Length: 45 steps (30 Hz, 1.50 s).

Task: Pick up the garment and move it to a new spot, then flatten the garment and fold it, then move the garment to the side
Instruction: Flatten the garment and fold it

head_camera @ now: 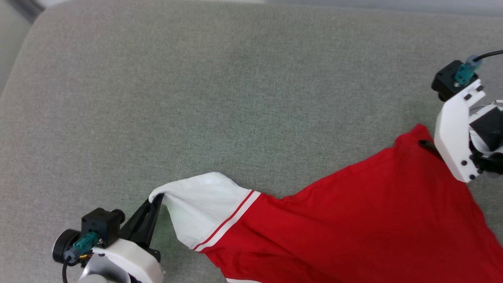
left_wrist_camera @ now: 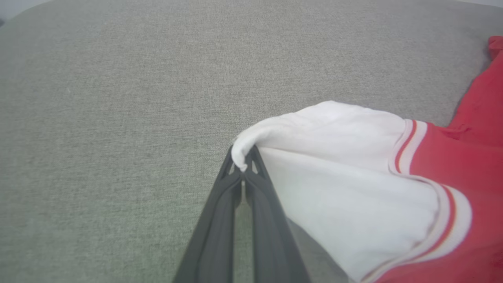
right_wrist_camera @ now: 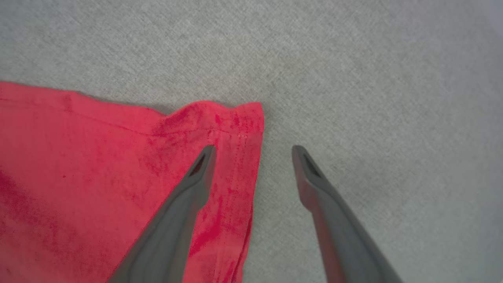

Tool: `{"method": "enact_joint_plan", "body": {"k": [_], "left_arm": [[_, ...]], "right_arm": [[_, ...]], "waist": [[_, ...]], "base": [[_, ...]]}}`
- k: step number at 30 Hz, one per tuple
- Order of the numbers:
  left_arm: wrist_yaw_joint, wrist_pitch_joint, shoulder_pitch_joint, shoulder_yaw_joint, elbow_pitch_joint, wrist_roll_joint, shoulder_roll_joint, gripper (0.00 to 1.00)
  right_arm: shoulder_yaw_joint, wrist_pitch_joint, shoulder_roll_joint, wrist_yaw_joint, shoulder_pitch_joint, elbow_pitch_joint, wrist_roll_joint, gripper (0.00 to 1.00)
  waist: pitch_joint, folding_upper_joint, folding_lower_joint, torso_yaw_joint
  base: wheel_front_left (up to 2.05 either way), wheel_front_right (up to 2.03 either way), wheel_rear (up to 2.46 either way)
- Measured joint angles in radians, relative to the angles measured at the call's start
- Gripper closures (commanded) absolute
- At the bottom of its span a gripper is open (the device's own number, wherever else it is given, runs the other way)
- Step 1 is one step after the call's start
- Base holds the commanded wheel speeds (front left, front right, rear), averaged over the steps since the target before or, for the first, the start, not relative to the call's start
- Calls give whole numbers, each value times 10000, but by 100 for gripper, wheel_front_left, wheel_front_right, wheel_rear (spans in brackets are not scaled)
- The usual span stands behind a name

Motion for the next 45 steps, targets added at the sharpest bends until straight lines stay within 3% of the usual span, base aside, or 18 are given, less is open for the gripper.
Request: {"method": "enact_joint_plan", "body": {"k": [6,12,13,14,22,31,38,45], "left_arm": [[-75,-25,-296,19,27,146,-188,100],[-207,-29,-450,-13,272,171,-357,100],[-209,-29,-464,-13,313,171,-374,100],[-209,-29,-471,-13,351,171,-380,100],[-268,-40,-401,0,537,161,-343,100],[-474,274,-1061,274,173,263,265,100],[-704,986,-3120,755,-385,527,633,100],[-1279,1778,-6158,1103,-163,1024,579,100]], "right_arm": [[1041,-740,443,-2,-405,1175,-119,0],[1927,-1030,272,-25,-744,1674,355,0],[2057,-1122,226,-31,-784,1701,433,62],[2151,-1241,182,-33,-805,1743,495,100],[2504,-2943,236,0,-986,1967,928,100],[2397,-4964,-313,0,-1157,1670,1277,100],[1467,-6044,-370,0,-1609,1356,1122,100],[203,-6539,27,0,-2777,1546,255,100]], "waist": [[592,0,0,134],[761,0,-1,209],[738,0,-1,200],[706,0,-1,186],[49,0,-1,-7],[-1356,0,-2,-289],[-1908,0,-4,-847],[-1488,0,-3,-1208]], "base": [[0,0,0],[0,0,0],[0,0,0],[0,0,0],[0,0,0],[0,0,0],[0,0,0],[0,0,0]]}}
